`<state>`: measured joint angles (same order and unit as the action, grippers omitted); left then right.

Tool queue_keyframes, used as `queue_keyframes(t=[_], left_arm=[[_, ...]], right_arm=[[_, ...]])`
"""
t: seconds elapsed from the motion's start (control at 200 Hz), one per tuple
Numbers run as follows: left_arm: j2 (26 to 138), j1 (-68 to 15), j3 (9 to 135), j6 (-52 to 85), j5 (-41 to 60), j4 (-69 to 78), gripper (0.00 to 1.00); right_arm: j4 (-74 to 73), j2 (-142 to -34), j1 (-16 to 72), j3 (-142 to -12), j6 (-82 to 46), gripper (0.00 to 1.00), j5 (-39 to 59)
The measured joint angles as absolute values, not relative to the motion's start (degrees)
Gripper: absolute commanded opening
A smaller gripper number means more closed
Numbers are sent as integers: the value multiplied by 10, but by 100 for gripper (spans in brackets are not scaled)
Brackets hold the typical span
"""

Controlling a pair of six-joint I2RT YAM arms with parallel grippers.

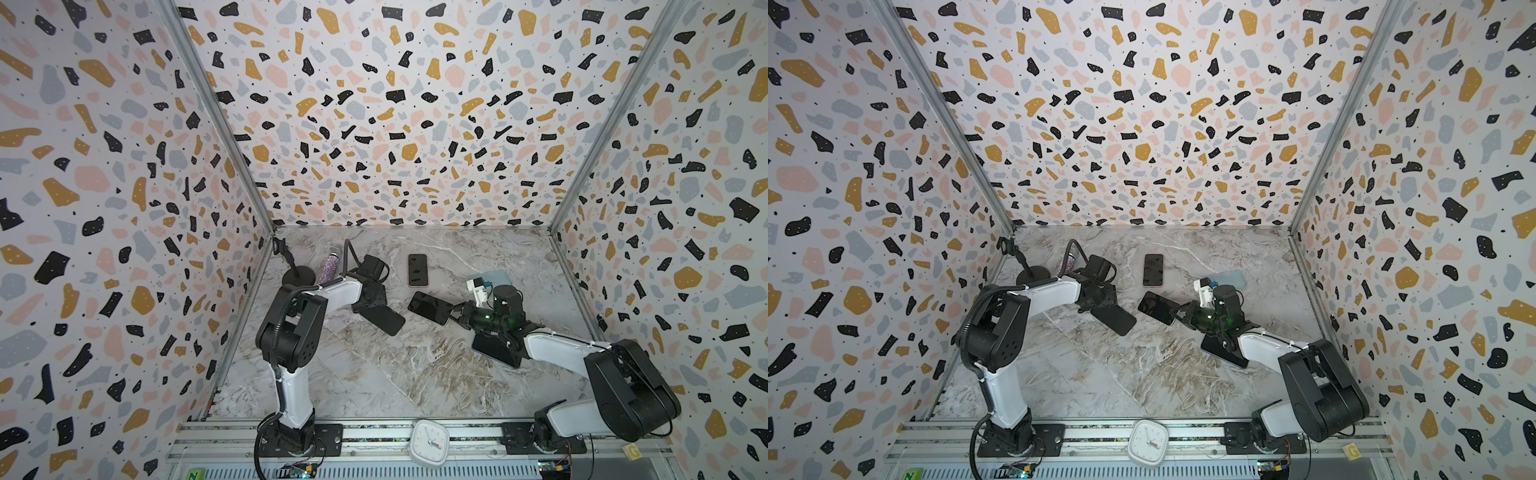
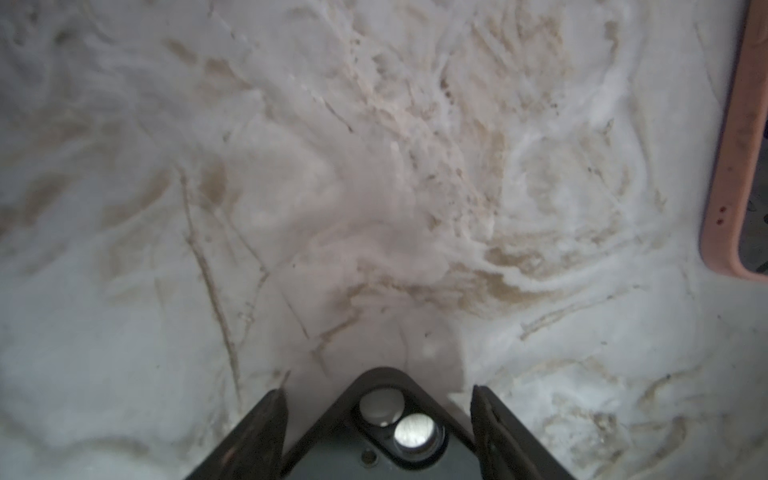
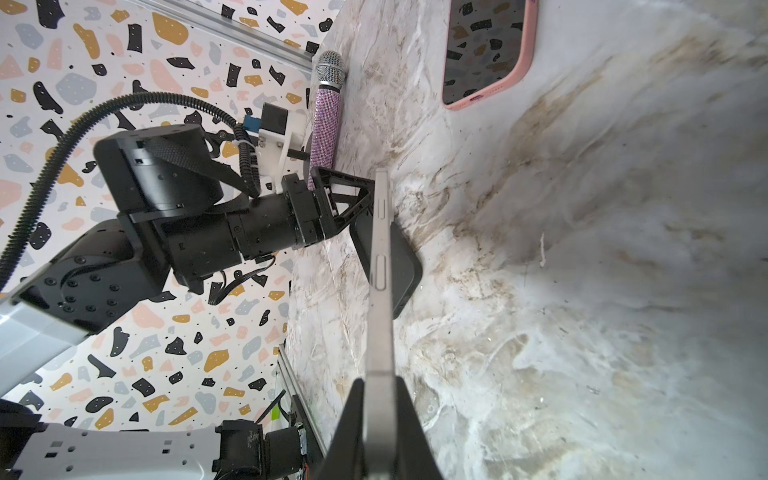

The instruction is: Put the phone into the phone case

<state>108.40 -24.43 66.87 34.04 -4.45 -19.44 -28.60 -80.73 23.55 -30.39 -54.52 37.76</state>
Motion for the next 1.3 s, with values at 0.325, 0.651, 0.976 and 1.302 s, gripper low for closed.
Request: queue_keyframes(t=[0.325, 0.651, 0.976, 1.302], left_arm=[[993, -270, 549, 394, -2, -140, 79], [925, -292, 478, 431, 42, -121, 79], [889, -207, 451, 413, 107, -104, 80], [889, -192, 442, 400, 159, -77, 79]], right_arm=[[-274, -804, 237, -300, -540, 2, 381], [-287, -814, 257, -294, -557, 3, 404], [-256, -932, 277, -380, -526, 3, 481], [-182, -995, 277, -469, -452, 4, 507]])
